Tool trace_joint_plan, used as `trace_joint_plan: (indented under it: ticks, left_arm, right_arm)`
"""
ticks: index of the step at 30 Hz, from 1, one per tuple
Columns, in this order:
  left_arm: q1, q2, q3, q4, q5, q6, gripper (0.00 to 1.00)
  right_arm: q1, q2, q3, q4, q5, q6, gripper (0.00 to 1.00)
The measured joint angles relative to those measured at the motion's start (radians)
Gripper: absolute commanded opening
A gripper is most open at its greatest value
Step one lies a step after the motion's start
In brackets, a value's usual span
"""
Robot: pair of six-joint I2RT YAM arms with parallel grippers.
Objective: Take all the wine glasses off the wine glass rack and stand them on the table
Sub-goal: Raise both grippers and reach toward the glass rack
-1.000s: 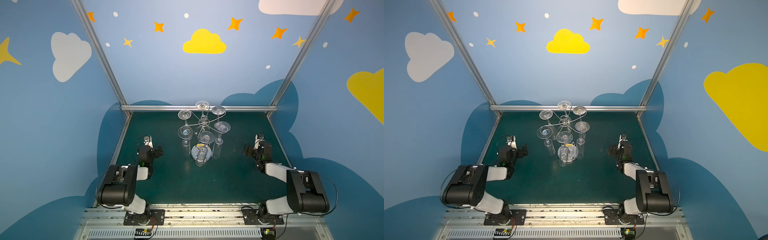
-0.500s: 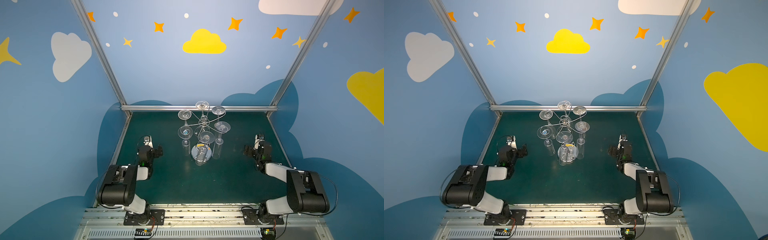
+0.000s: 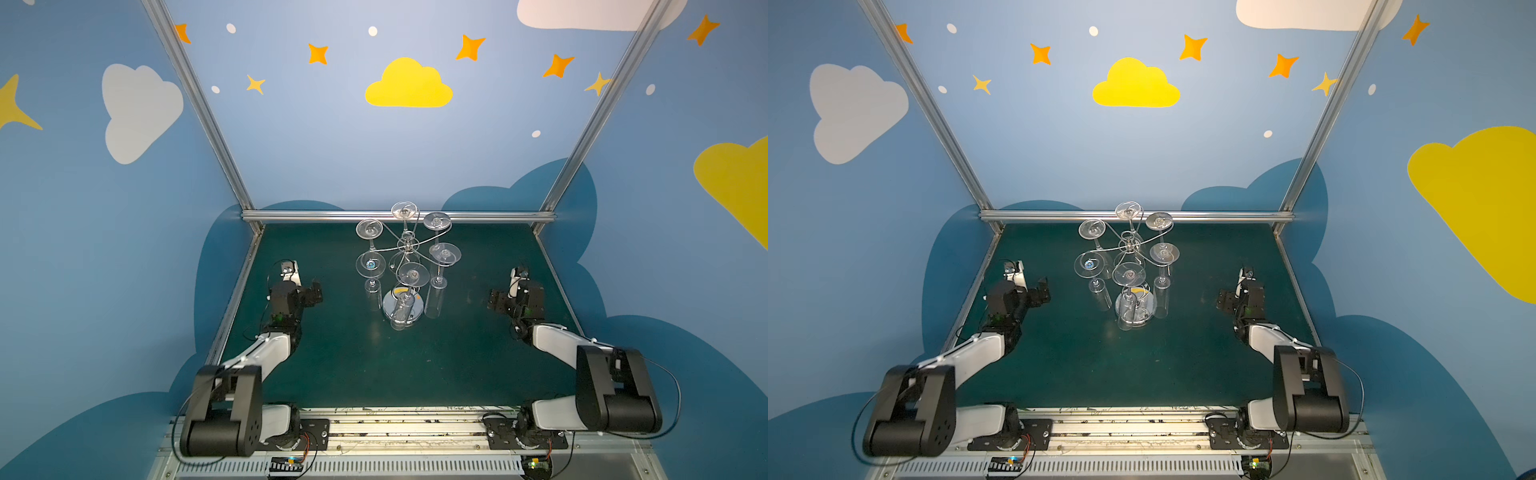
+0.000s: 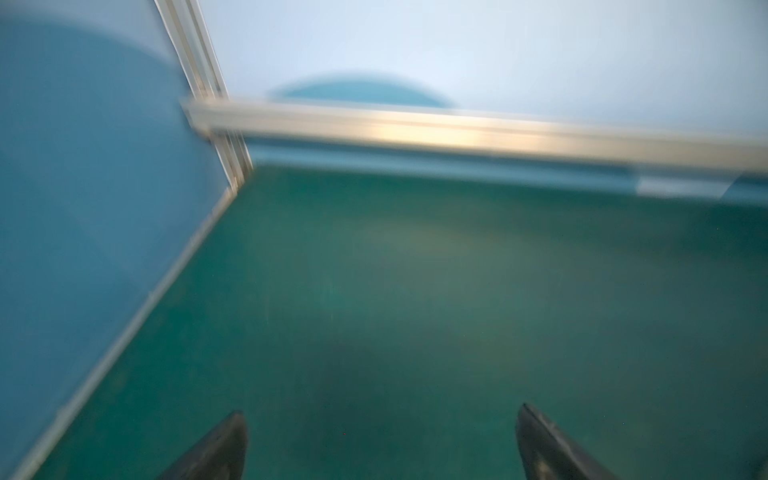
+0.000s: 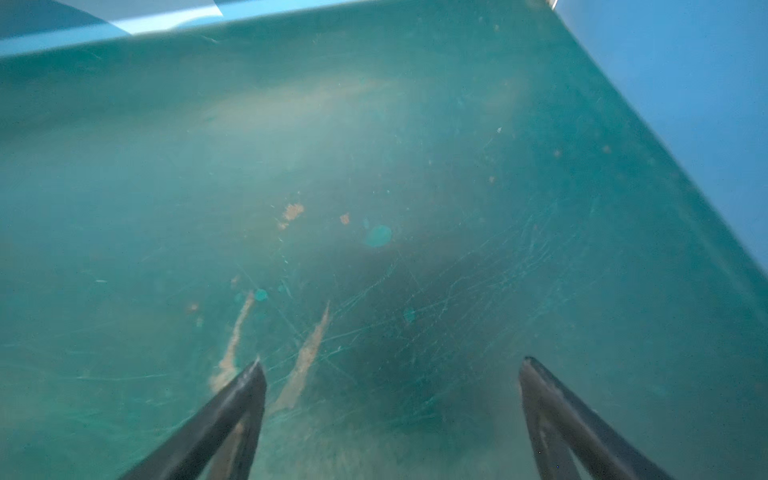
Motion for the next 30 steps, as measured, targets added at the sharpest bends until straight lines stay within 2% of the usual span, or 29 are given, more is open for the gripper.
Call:
trace_joint_plan:
  ticks: [2,6,11,15,20,26,30]
  left_arm:
    - [-0.001,-0.103,0.056,-0.103,0.026,-0.025,0.99]
    - [-0.001,-0.281,0.187,-0.310,0.148,-0.091,0.99]
    - [-0.002,-0.387,0.320,-0.503,0.338,-0.245,0.97]
    - [-0.003,-0.334,0.448,-0.599,0.531,-0.386,0.94]
    - [-0.003,-0.214,0.526,-0.593,0.702,-0.582,0.90]
    - [-0.011,-0.045,0.578,-0.505,0.844,-0.824,0.84]
    - [-0.045,0.040,0.616,-0.478,0.869,-0.905,0.81]
  right_arm:
    - [0.003,-0.086,0.067,-0.124,-0.007,0.021,0.93]
    - [0.005,-0.275,0.239,-0.348,-0.065,0.084,0.93]
    - [0.004,-0.514,0.274,-0.482,-0.209,0.154,0.93]
    - [0.004,-0.569,0.350,-0.657,-0.338,0.208,0.93]
    - [0.005,-0.566,0.414,-0.816,-0.460,0.270,0.93]
    - [0.005,-0.574,0.426,-0.926,-0.559,0.326,0.93]
    - [0.008,-0.574,0.454,-0.983,-0.595,0.341,0.93]
